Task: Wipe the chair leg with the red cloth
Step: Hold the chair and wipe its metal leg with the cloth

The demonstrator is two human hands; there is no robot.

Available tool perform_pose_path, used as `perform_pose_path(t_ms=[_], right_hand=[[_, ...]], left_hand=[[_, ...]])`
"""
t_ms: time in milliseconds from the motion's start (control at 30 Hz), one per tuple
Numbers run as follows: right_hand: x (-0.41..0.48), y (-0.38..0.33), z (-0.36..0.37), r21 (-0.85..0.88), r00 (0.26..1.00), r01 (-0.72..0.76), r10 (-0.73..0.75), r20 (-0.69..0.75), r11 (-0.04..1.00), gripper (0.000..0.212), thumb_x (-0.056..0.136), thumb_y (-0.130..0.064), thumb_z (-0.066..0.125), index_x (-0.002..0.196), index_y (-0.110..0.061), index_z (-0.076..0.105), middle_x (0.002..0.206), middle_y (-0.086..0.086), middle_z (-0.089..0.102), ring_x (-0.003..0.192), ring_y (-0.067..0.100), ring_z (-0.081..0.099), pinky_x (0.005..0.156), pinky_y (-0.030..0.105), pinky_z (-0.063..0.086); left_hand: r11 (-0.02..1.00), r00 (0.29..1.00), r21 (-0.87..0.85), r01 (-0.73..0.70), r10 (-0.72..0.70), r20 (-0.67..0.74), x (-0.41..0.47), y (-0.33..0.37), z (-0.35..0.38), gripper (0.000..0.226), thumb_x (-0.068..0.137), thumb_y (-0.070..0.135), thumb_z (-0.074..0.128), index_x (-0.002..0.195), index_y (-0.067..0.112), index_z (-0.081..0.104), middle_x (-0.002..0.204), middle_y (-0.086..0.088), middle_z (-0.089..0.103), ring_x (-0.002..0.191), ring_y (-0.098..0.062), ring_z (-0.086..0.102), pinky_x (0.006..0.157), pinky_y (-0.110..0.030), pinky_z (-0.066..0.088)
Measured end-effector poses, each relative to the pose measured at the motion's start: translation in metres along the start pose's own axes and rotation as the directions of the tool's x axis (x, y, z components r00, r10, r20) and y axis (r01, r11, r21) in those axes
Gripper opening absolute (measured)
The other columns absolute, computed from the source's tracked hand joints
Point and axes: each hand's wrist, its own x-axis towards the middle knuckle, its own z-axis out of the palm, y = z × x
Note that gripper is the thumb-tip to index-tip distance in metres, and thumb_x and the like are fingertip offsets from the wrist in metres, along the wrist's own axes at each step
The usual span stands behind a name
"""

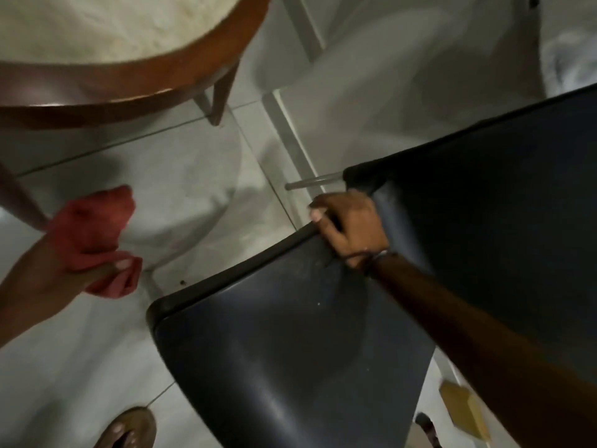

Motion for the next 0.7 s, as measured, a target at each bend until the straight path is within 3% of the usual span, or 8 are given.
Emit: perform_pose_path(t_ms=[67, 100, 167, 233, 333, 500, 600, 700], right_hand=[[0.021, 0.036, -0.012, -0.106, 0.996, 0.028, -0.018, 0.09, 0.994, 0.071, 0.094, -0.061, 0.026, 0.115, -0.014, 0.075, 0.121, 0.008, 0.079, 0.115, 0.033, 0.07, 0.114, 0.047, 0.045], [0.028, 0.045, -0.011, -0.138, 0.99, 0.092, -0.075, 0.121, 0.986, 0.07, 0.094, -0.06, 0.026, 0.116, -0.014, 0.075, 0.121, 0.008, 0.078, 0.113, 0.032, 0.07, 0.109, 0.048, 0.049], [0.034, 0.056, -0.004, -0.145, 0.979, 0.185, -0.17, 0.11, 0.972, 0.064, 0.097, -0.056, 0.029, 0.115, -0.016, 0.075, 0.119, 0.008, 0.078, 0.108, 0.031, 0.07, 0.097, 0.047, 0.055], [0.032, 0.067, 0.004, -0.13, 0.98, 0.195, -0.19, 0.048, 0.972, 0.061, 0.096, -0.054, 0.03, 0.112, -0.017, 0.076, 0.112, 0.006, 0.08, 0.102, 0.03, 0.072, 0.095, 0.045, 0.055], [0.034, 0.078, 0.011, -0.127, 0.975, 0.217, -0.221, -0.017, 0.968, 0.059, 0.094, -0.052, 0.033, 0.108, -0.017, 0.078, 0.107, 0.002, 0.082, 0.099, 0.026, 0.075, 0.099, 0.041, 0.049], [0.036, 0.088, 0.019, -0.14, 0.961, 0.272, -0.276, -0.012, 0.952, 0.084, 0.099, -0.073, 0.015, 0.107, -0.02, 0.079, 0.107, -0.003, 0.082, 0.103, 0.022, 0.075, 0.101, 0.048, 0.049], [0.038, 0.093, 0.022, -0.123, 0.947, 0.309, -0.317, -0.057, 0.943, 0.082, 0.101, -0.072, 0.017, 0.102, -0.019, 0.08, 0.104, -0.002, 0.083, 0.101, 0.022, 0.076, 0.102, 0.047, 0.05], [0.04, 0.093, 0.024, -0.104, 0.93, 0.346, -0.356, -0.094, 0.932, 0.074, 0.1, -0.069, 0.025, 0.099, -0.02, 0.081, 0.105, -0.002, 0.084, 0.103, 0.022, 0.077, 0.102, 0.045, 0.05]], left_hand=[[0.996, 0.996, -0.048, -0.079, 0.08, 0.024, 0.022, 0.019, 0.029, 0.087, 0.086, -0.01, 0.083, 0.157, 0.029, 0.051, 0.141, -0.014, 0.066, 0.096, -0.03, 0.077, 0.066, -0.079, 0.061], [0.991, 0.989, -0.058, -0.122, 0.127, 0.081, 0.035, 0.032, 0.047, 0.093, 0.08, -0.011, 0.087, 0.157, 0.026, 0.051, 0.141, -0.004, 0.068, 0.094, -0.021, 0.079, 0.067, -0.061, 0.068], [0.98, 0.967, -0.027, -0.198, 0.2, 0.156, 0.07, 0.04, 0.098, 0.104, 0.072, -0.004, 0.096, 0.162, 0.017, 0.047, 0.157, 0.005, 0.063, 0.13, -0.016, 0.073, 0.103, -0.026, 0.063], [0.963, 0.927, -0.093, -0.254, 0.27, 0.261, 0.112, 0.036, 0.142, 0.109, 0.072, -0.009, 0.092, 0.166, 0.003, 0.037, 0.171, -0.002, 0.049, 0.158, -0.02, 0.048, 0.127, -0.03, 0.042], [0.948, 0.897, -0.048, -0.314, 0.313, 0.312, 0.17, 0.037, 0.194, 0.101, 0.077, -0.008, 0.087, 0.166, 0.005, 0.04, 0.173, -0.002, 0.047, 0.162, -0.018, 0.042, 0.134, -0.05, 0.035], [0.936, 0.923, 0.074, -0.343, 0.322, 0.211, 0.225, 0.058, 0.267, 0.062, 0.092, 0.061, 0.077, 0.147, 0.034, 0.067, 0.131, 0.008, 0.08, 0.127, -0.031, 0.075, 0.099, -0.046, 0.067], [0.791, 0.793, 0.184, -0.583, 0.507, 0.337, 0.231, 0.062, 0.3, 0.058, 0.107, 0.023, 0.07, 0.161, 0.01, 0.052, 0.147, -0.012, 0.07, 0.135, -0.029, 0.069, 0.115, -0.045, 0.056], [0.777, 0.799, 0.239, -0.582, 0.492, 0.346, 0.239, 0.066, 0.31, 0.059, 0.102, 0.028, 0.068, 0.155, 0.004, 0.056, 0.139, -0.017, 0.073, 0.129, -0.032, 0.071, 0.113, -0.046, 0.058]])
